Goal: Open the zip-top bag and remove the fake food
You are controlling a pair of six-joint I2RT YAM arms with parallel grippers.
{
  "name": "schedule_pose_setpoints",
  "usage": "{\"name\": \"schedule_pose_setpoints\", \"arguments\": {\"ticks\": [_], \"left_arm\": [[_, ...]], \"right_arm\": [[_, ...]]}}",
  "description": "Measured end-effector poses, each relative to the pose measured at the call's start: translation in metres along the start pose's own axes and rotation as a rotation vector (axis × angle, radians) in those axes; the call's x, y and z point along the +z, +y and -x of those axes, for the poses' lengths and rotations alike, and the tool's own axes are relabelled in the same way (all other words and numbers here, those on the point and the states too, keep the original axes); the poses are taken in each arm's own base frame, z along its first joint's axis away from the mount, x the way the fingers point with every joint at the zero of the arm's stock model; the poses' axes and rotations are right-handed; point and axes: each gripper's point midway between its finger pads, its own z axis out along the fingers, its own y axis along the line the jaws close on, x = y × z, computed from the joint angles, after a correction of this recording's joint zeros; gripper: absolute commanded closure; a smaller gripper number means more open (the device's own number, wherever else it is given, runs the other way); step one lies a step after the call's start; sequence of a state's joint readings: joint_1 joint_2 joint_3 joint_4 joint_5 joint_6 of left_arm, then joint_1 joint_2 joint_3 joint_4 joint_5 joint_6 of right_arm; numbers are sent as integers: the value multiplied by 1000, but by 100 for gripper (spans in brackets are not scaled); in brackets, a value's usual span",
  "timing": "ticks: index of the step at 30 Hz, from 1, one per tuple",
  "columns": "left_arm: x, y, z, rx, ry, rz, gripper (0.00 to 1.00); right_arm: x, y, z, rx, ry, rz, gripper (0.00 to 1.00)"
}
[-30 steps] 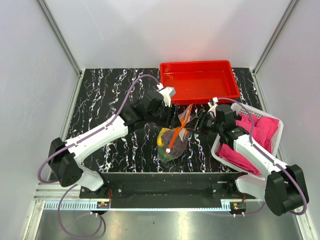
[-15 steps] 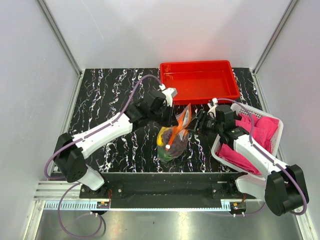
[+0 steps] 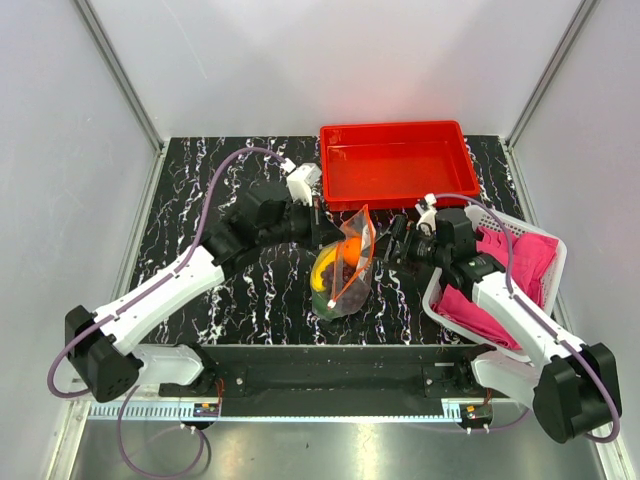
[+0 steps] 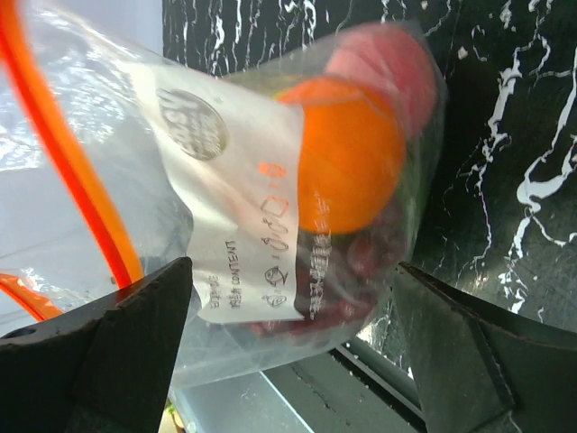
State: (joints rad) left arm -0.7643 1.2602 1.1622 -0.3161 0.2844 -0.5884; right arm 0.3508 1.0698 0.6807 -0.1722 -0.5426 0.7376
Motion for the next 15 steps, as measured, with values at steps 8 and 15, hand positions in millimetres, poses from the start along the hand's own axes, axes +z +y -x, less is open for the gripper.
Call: {"name": "schedule_pose_setpoints", "arguments": {"ticks": [8, 15], "left_arm": [[-3, 5, -7, -25, -3, 4, 100], [-3, 6, -6, -26, -4, 9, 100]], "right_arm": [[1, -3, -7, 45, 83, -50, 0], [-30, 14, 11, -39, -13, -135, 0]]}}
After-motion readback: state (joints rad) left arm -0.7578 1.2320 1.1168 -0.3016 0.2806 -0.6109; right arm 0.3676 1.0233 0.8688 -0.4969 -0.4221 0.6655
